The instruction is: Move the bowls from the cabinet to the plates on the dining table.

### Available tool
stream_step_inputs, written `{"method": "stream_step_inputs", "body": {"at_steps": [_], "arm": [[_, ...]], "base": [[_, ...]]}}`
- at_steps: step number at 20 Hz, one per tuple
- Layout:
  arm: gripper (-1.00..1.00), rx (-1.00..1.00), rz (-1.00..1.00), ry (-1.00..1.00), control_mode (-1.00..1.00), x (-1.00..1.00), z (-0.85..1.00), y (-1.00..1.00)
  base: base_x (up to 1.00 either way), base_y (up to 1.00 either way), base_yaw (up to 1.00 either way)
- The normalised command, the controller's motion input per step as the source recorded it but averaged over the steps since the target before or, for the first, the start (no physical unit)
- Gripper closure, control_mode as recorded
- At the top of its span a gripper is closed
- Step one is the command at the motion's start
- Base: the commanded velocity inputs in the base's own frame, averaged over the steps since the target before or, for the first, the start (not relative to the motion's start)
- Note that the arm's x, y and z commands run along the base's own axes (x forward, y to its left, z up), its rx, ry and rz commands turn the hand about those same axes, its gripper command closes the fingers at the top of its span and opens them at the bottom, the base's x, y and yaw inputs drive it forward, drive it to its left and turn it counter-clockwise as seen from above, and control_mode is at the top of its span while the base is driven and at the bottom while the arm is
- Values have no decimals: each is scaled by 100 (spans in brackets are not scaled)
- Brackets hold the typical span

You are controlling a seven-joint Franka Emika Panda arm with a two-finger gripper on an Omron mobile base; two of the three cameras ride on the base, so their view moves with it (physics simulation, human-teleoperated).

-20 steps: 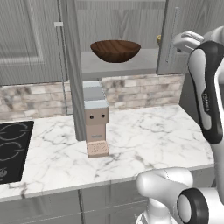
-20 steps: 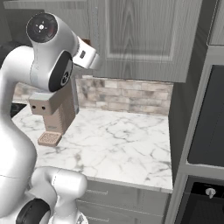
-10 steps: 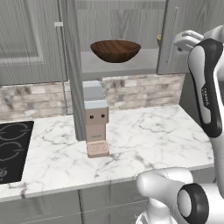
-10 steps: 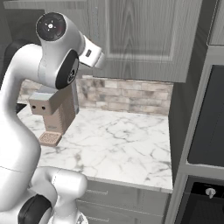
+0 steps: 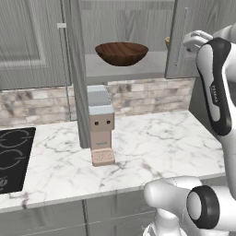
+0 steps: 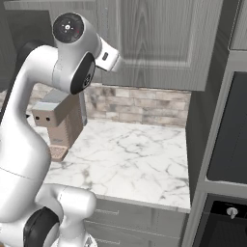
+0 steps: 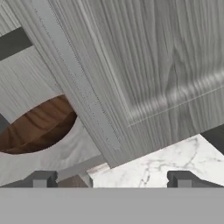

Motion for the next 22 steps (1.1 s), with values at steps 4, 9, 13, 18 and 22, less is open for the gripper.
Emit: {"method": "stream_step_inputs", "body": {"at_steps": [4,9,13,18,22], "arm": [[-100,0,0,0,-100,21,0,-6],[-100,1,0,0,-100,16,0,0],[-100,0,0,0,-100,16,0,0],[-100,0,0,0,-100,18,0,0],[-100,0,0,0,-100,21,0,0]], "base": [[0,0,0],[0,0,0],[0,0,0],[0,0,0],[0,0,0]]}}
